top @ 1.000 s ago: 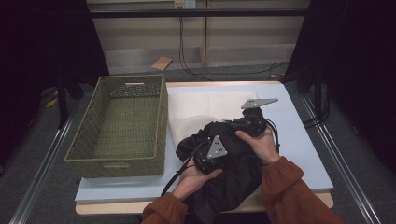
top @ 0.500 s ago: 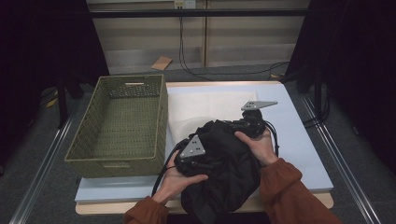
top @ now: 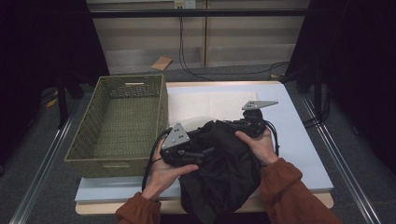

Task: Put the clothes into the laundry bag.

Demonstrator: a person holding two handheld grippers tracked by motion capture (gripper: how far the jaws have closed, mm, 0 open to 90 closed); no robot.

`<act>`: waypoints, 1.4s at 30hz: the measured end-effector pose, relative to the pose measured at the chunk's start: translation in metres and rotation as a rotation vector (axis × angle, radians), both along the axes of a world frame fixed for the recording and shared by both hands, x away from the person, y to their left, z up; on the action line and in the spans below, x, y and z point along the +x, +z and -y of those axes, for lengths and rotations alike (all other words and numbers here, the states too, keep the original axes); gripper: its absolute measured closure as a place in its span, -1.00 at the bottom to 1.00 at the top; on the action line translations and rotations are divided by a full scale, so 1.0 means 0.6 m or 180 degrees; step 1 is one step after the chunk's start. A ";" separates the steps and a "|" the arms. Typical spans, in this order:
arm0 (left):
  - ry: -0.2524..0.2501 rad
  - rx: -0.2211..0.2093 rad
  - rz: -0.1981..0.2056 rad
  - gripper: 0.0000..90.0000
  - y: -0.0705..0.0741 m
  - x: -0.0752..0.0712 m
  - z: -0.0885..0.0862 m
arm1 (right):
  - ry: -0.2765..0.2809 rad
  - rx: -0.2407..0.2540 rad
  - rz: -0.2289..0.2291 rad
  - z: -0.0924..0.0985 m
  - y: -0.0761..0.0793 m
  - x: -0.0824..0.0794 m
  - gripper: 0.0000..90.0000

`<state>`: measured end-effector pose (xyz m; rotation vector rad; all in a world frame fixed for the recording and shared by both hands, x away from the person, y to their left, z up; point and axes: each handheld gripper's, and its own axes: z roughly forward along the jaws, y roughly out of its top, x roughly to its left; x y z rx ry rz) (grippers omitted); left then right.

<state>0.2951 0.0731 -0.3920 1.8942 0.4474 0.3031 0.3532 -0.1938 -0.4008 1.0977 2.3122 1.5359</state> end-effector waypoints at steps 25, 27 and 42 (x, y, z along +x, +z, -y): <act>-0.0277 0.0369 -0.0367 0.88 -0.068 0.019 0.107 | 0.0075 0.0034 0.0106 -0.005 0.021 -0.009 0.97; -0.0284 0.0427 -0.0341 0.88 -0.073 0.022 0.114 | 0.0069 0.0025 0.0129 -0.008 0.026 -0.013 0.97; 0.0023 0.0510 -0.0502 0.82 -0.109 0.056 0.111 | 0.0107 -0.0016 0.0054 -0.010 0.026 -0.033 0.97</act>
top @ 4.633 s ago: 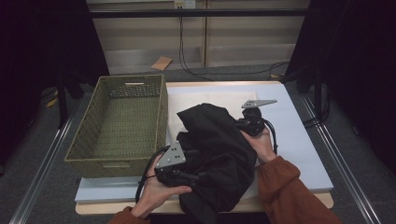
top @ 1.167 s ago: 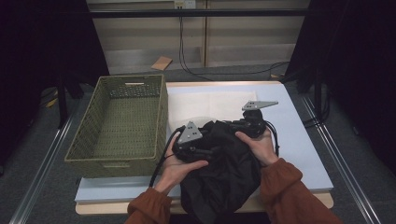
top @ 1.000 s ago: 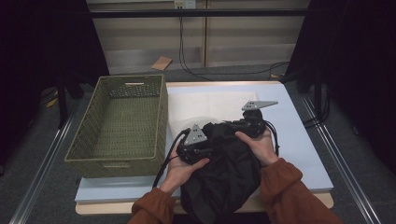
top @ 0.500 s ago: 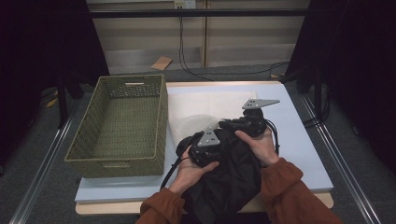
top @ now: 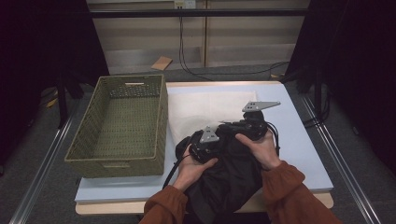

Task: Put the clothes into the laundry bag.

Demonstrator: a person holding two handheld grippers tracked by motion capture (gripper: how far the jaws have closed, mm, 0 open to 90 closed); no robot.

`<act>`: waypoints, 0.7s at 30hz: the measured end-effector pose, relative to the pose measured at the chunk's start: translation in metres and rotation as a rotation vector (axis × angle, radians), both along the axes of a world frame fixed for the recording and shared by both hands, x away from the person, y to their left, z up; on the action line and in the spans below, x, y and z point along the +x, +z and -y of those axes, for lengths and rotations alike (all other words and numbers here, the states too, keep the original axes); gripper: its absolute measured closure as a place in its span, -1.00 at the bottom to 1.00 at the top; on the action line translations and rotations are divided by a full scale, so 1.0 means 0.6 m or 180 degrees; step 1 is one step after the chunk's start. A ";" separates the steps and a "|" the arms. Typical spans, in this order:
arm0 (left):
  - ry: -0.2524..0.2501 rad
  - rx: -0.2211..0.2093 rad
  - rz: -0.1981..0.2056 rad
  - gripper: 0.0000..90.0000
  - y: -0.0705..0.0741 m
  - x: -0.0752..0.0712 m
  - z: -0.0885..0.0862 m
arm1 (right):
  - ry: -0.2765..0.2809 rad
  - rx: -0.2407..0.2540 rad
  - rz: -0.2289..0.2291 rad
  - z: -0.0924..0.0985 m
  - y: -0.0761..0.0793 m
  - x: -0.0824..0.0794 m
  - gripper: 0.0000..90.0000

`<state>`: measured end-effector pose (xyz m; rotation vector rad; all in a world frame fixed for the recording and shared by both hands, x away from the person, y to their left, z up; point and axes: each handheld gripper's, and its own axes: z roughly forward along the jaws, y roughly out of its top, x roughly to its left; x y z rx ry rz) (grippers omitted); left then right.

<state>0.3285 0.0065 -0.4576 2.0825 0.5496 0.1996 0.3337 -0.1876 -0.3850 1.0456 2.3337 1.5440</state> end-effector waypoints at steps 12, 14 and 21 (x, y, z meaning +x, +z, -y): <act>-0.0020 -0.0125 0.0282 0.18 0.044 -0.038 -0.067 | -0.0005 -0.0052 -0.0062 0.009 -0.027 -0.003 0.97; 0.0005 -0.0150 0.0299 0.02 0.046 -0.039 -0.076 | -0.0012 -0.0057 -0.0061 0.009 -0.027 -0.003 0.97; 0.0234 -0.0033 0.0243 -0.46 0.037 -0.028 -0.100 | -0.0014 -0.0051 -0.0069 0.013 -0.028 -0.001 0.97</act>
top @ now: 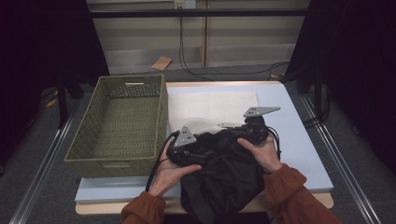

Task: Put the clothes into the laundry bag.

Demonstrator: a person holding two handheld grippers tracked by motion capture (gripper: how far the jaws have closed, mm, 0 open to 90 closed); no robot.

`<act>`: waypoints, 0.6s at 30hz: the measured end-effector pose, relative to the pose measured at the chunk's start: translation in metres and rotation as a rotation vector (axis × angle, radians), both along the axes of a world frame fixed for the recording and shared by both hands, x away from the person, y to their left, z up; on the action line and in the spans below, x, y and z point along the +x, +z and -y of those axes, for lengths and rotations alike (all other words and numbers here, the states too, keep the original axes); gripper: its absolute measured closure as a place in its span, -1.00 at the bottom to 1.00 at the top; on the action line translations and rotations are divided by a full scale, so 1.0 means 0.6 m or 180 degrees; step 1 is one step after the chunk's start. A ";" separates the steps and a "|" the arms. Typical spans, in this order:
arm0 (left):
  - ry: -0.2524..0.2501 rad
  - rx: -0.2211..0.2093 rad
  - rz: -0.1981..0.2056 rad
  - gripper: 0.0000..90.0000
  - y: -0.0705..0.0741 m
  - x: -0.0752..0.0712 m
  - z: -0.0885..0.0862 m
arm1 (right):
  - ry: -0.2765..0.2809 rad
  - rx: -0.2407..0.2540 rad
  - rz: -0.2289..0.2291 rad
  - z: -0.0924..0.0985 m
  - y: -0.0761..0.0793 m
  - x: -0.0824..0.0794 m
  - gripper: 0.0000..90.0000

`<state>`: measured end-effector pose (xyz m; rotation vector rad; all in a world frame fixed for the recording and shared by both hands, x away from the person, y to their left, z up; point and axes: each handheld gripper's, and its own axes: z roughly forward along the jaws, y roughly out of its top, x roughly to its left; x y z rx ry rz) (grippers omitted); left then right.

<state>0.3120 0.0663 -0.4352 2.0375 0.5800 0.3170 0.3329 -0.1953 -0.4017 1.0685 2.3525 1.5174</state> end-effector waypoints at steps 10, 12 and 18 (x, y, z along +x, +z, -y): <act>-0.0023 0.0066 -0.0270 -0.68 -0.053 0.005 0.003 | -0.0015 0.0016 0.0008 0.004 0.001 0.002 0.97; -0.0028 0.0120 -0.0300 -0.68 -0.064 0.007 0.009 | -0.0010 0.0006 0.0009 0.004 0.001 0.002 0.97; -0.0203 0.0117 -0.0485 -0.19 -0.078 0.009 0.015 | 0.0005 -0.0019 0.0007 -0.002 0.000 0.002 0.97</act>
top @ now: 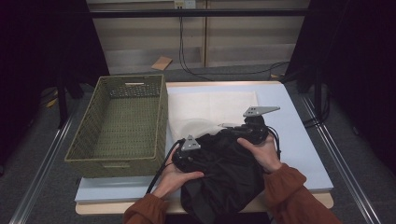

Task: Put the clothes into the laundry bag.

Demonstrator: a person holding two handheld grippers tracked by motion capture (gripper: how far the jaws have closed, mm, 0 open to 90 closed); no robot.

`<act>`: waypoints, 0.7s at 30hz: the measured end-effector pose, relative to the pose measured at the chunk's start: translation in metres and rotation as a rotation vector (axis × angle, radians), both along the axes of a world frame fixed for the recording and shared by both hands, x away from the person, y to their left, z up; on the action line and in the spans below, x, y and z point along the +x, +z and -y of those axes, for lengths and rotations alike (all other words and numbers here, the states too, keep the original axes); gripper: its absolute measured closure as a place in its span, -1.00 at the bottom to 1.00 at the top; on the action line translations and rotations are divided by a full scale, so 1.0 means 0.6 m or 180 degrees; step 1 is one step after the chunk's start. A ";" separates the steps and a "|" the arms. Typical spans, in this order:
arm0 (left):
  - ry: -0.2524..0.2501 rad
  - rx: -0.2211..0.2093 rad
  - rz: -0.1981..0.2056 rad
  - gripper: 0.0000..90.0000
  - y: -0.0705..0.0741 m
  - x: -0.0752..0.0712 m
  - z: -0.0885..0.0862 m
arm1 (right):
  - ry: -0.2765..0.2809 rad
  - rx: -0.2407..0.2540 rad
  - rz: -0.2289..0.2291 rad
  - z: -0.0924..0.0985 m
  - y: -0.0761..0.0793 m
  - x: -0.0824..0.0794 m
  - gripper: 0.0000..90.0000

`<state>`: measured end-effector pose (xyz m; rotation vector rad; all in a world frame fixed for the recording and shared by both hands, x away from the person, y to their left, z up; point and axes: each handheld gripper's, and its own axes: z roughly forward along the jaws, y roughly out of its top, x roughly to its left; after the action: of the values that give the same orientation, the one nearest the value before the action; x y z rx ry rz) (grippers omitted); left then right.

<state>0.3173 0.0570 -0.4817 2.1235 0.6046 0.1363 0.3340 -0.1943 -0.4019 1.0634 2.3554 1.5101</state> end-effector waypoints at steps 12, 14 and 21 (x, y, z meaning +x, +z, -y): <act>-0.0116 -0.0162 0.0068 0.68 0.037 -0.015 -0.002 | -0.0014 0.0060 0.0002 0.003 0.001 0.002 0.97; -0.0143 -0.0183 0.0098 0.69 0.043 -0.018 0.000 | -0.0014 0.0068 0.0001 0.003 0.000 0.003 0.96; -0.0329 -0.0427 0.0177 0.71 0.077 -0.027 0.034 | -0.0013 0.0075 0.0000 -0.004 -0.001 0.005 0.97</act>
<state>0.3012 0.0369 -0.4358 2.0095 0.4575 0.0943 0.3369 -0.1922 -0.4027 1.0726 2.3398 1.5400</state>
